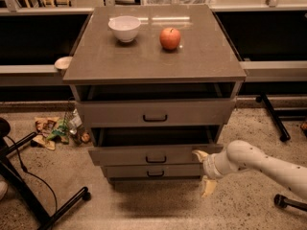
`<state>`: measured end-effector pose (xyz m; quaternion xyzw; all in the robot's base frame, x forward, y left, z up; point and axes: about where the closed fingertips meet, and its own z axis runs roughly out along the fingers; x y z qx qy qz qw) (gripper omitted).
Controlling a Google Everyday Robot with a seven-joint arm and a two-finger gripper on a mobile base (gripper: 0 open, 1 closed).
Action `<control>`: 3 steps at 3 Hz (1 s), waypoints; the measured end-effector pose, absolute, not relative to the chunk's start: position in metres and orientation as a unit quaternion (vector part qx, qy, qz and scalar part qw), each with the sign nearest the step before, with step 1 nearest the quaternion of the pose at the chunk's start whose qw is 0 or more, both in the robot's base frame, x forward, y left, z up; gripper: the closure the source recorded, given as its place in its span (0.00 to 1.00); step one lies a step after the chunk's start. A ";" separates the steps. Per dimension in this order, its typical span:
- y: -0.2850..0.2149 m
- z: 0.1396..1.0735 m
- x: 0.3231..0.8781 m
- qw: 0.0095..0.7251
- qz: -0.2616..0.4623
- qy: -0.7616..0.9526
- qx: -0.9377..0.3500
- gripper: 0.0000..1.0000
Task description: Close middle drawer
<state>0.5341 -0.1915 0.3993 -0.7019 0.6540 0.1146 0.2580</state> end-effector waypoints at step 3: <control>-0.196 0.407 0.595 0.260 0.117 0.661 -0.694 0.47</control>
Offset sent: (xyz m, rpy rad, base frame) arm 0.0692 -0.0076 0.0108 0.0041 -0.0009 -0.0160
